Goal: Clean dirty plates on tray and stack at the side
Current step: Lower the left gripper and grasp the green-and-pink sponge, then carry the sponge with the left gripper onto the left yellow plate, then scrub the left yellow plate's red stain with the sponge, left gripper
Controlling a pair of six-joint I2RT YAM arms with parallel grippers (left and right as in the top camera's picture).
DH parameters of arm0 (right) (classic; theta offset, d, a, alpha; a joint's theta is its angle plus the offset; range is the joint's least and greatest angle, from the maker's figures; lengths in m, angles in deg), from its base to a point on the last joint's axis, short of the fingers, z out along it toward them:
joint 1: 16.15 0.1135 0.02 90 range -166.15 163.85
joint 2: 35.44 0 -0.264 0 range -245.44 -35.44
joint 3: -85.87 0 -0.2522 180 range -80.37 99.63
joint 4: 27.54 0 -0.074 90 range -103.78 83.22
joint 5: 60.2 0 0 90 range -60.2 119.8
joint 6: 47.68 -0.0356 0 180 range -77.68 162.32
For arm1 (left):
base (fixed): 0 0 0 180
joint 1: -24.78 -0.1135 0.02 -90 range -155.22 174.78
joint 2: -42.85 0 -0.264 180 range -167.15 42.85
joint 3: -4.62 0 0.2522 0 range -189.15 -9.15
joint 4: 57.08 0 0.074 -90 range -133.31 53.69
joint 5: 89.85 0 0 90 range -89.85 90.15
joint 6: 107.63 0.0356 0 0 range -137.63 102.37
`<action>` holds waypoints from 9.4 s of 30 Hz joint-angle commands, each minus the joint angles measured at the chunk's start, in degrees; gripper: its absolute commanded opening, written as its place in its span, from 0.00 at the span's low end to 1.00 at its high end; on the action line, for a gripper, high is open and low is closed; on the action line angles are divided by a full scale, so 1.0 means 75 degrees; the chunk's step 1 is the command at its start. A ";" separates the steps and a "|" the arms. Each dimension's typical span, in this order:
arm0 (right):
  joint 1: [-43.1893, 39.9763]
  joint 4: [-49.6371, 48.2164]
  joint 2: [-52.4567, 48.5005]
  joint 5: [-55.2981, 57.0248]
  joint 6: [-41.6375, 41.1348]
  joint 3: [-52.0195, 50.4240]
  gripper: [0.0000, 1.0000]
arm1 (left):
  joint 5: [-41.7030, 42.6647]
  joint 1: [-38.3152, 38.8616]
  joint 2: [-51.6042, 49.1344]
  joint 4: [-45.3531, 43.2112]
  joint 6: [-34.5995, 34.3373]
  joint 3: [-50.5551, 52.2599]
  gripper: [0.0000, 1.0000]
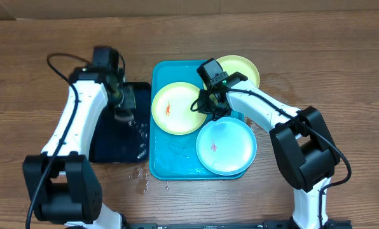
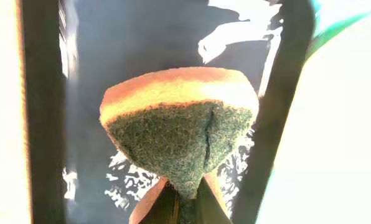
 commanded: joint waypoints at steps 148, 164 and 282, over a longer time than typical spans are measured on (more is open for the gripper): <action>-0.0006 -0.0201 -0.0006 0.0082 -0.0035 0.0122 0.04 | 0.2221 0.1941 -0.2302 -0.2567 -0.0455 0.0813 0.04; -0.0006 -0.0201 -0.0006 0.0082 -0.0035 0.0122 0.04 | 0.2218 0.1903 -0.1559 -0.1093 -0.0463 -0.1553 0.04; -0.0006 -0.0224 -0.0006 0.0050 -0.0035 0.0122 0.04 | 0.0061 0.2229 -0.2305 -0.2457 -0.0090 0.0694 0.04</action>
